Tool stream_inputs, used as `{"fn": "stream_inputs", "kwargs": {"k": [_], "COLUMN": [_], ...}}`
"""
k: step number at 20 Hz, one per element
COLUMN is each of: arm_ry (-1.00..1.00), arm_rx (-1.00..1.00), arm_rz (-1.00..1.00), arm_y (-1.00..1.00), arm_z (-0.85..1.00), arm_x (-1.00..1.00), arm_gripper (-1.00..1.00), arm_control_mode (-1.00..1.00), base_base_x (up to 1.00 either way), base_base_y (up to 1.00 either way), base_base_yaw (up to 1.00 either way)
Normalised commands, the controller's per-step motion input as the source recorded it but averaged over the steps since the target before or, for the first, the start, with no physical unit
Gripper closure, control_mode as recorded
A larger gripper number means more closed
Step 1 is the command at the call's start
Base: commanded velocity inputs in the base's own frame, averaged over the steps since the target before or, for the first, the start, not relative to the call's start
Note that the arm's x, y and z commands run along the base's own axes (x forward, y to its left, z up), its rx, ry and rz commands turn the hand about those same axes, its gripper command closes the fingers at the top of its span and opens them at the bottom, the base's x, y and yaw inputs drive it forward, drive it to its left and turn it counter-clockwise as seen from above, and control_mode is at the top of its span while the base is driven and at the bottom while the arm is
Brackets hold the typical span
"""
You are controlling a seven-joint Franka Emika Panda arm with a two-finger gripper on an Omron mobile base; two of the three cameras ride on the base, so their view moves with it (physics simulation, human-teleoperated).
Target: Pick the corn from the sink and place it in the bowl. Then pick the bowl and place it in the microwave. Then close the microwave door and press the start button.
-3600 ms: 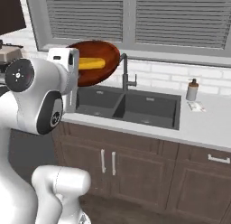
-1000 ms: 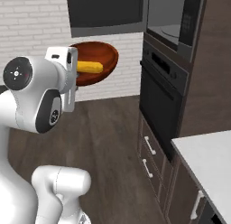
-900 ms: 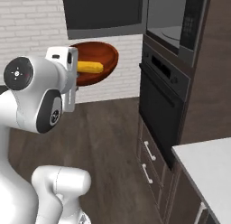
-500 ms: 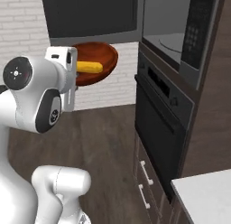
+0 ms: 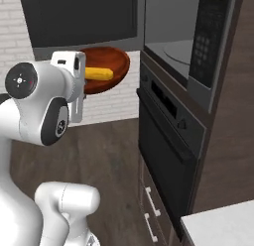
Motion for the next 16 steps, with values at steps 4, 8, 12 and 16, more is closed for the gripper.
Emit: {"fn": "stream_inputs", "kwargs": {"k": [4, 8, 12, 16], "arm_ry": [0.0, 0.0, 0.0, 0.0], "arm_rx": [0.0, 0.0, 0.0, 0.0], "arm_rz": [0.0, 0.0, 0.0, 0.0], "arm_y": [0.0, 0.0, 0.0, 0.0], "arm_z": [0.0, 0.0, 0.0, 0.0], "arm_x": [0.0, 0.0, 0.0, 0.0], "arm_gripper": [1.0, 1.0, 1.0, 1.0], "arm_control_mode": [1.0, 1.0, 1.0, 1.0], "base_base_x": [0.53, 0.43, 0.37, 0.56], "base_base_y": [0.0, 0.0, -0.07, -0.03], "base_base_yaw": [-0.25, -0.27, -0.25, -0.23]}}
